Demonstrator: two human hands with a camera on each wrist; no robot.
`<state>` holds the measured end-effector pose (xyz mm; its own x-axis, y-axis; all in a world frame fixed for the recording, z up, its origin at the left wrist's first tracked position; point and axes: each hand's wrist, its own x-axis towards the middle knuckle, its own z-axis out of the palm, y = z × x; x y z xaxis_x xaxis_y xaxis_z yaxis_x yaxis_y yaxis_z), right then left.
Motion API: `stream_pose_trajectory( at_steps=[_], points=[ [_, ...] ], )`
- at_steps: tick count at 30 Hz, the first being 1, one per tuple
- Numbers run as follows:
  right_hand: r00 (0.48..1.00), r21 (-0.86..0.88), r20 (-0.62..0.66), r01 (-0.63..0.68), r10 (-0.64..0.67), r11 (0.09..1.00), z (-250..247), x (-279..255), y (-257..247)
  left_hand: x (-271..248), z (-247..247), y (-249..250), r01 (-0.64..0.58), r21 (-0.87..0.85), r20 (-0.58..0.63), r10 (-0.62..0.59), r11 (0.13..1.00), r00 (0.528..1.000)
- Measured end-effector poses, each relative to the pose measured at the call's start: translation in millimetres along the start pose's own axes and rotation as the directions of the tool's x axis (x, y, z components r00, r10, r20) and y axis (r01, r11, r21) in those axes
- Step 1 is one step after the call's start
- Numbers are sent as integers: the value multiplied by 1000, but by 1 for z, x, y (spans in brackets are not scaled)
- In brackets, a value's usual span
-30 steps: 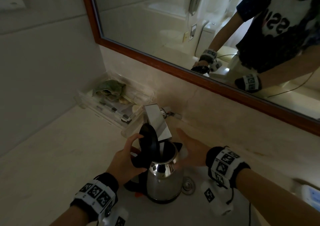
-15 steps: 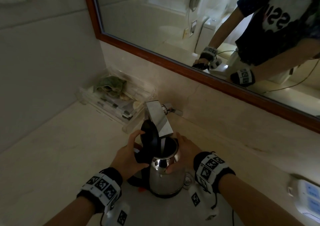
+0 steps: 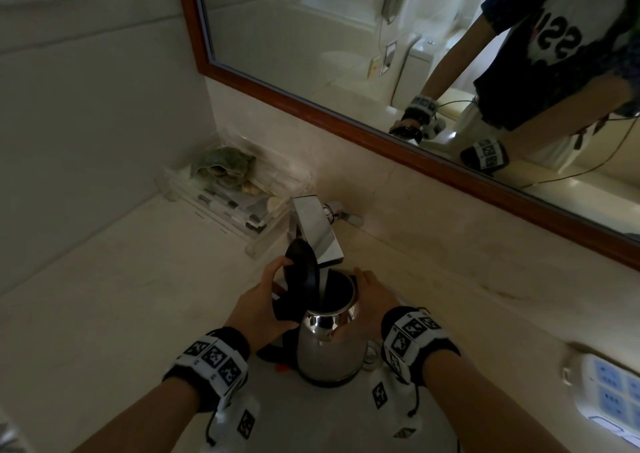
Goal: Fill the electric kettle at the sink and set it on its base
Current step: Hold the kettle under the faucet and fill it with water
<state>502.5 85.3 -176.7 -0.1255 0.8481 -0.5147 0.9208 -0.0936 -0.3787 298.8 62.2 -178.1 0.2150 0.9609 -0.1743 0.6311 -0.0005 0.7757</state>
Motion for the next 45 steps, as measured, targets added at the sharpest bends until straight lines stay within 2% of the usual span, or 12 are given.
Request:
stream_pose_trajectory(
  at_steps=[7, 14, 45],
  points=[
    [999, -12, -29, 23, -23, 1000, -1, 0, 3, -4, 2, 2, 0, 2, -9, 0, 1000, 1000],
    [1000, -30, 20, -10, 10, 1000, -6, 5, -1, -4, 0, 3, 25, -12, -5, -25, 1000, 1000],
    [999, -120, 49, 16, -10, 993, -13, 4, -3, 0, 4, -5, 33, -41, 8, -32, 999, 999]
  ],
)
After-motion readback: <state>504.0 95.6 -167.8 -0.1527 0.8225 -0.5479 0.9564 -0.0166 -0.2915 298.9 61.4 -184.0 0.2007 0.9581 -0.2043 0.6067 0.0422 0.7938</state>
